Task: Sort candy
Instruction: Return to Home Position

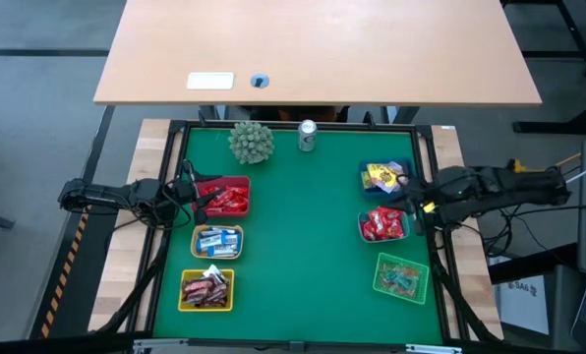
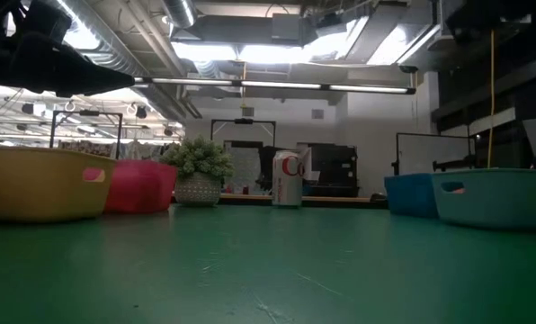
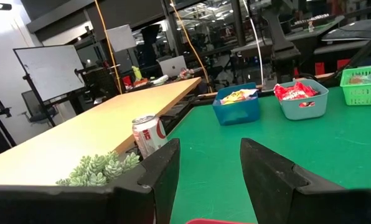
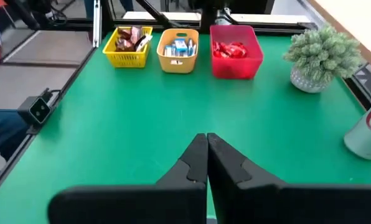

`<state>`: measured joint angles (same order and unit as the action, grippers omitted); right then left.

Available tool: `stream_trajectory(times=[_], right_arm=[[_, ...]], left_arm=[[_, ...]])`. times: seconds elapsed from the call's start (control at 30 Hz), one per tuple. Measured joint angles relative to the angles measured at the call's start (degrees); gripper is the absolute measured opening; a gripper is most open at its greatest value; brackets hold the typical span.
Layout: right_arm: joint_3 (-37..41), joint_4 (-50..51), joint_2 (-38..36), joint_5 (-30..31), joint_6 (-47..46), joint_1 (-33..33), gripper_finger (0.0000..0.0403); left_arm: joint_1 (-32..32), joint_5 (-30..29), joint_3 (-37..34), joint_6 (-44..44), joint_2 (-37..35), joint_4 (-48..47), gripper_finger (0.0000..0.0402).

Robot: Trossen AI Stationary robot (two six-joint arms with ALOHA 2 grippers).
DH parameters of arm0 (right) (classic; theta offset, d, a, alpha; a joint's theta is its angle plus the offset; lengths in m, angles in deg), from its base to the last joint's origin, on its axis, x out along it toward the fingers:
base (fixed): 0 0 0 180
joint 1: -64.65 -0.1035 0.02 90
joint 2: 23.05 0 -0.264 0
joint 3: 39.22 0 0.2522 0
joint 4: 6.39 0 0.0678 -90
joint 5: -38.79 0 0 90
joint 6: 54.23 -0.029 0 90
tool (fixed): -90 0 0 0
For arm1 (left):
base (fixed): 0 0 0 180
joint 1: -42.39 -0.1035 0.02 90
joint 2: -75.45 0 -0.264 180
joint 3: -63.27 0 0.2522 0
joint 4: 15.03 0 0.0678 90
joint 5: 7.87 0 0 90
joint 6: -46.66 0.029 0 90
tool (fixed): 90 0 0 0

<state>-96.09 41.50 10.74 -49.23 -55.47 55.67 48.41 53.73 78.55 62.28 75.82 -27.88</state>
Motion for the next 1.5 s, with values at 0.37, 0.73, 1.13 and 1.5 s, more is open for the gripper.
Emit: stream_trajectory(times=[0.37,0.73,1.13,1.5], right_arm=[[16.0,-7.9,-23.1,1.4,-3.6,0.0,0.0002],[26.8,-16.8,-33.3,1.1,-4.6,0.0,0.0001],[42.7,-36.5,-32.5,-1.5,-7.5,0.0,0.0001],[42.7,-37.3,-32.5,6.3,4.6,0.0,0.0001]], left_arm=[[0.0,0.0,0.0,0.0,0.0,0.0,0.0156],[0.0,0.0,0.0,0.0,0.0,0.0,0.0156],[0.0,0.0,0.0,0.0,0.0,0.0,0.0156],[0.0,0.0,0.0,0.0,0.0,0.0,0.0156]])
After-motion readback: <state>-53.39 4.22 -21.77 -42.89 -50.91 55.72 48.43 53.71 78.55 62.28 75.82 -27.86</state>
